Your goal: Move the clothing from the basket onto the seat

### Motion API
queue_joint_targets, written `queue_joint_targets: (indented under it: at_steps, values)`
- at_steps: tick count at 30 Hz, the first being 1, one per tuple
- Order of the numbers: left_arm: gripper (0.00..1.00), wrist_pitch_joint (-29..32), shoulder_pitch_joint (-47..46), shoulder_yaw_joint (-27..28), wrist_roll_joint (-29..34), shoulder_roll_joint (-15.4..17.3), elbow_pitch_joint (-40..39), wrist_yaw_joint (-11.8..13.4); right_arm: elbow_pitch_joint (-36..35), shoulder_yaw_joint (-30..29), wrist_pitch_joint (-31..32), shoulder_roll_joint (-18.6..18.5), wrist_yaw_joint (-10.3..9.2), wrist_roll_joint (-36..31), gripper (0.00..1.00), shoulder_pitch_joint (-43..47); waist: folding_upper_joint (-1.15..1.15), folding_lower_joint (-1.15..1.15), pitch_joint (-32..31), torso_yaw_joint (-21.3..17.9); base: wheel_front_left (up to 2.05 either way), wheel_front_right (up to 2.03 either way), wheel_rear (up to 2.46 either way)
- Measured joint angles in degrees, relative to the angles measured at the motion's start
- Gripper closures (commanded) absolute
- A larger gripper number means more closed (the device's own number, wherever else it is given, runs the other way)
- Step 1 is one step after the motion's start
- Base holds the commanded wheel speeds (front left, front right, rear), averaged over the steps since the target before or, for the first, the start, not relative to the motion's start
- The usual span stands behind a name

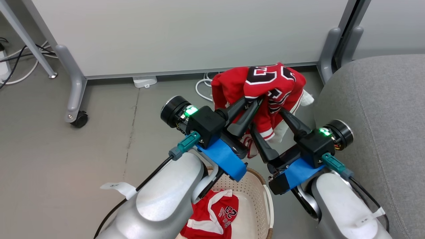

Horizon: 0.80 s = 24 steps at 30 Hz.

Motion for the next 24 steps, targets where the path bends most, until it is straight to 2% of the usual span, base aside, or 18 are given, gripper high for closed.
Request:
queue_joint_targets:
  at_steps: [6,7,8,24]
  values:
    - [1.0,0.0,-0.37,-1.66,-0.59,-0.21,-0.73,0.0,2.43,0.33,0.0,0.86,0.0,1.05,0.0,-1.03,0.0,0.0,-0.14,0.58,0.0,0.0,0.0]
    - [1.0,0.0,-0.37,-1.82,-0.69,-0.22,-0.77,0.0,2.69,0.3,0.0,1.0,0.0,1.16,0.08,-1.09,0.0,0.0,-0.21,0.65,0.0,0.0,0.0]
    - [1.0,0.0,-0.38,-1.98,-0.92,-0.22,-0.78,0.0,2.97,0.44,-0.01,1.12,0.0,1.26,1.0,-1.1,0.0,0.0,-0.28,0.72,0.0,0.0,0.0]
    - [1.0,0.0,-0.57,-1.46,-0.45,-0.25,-0.59,0.0,3.28,1.1,0.0,1.63,0.0,2.57,1.0,-1.09,0.0,0.0,-0.05,0.81,0.0,0.0,0.0]
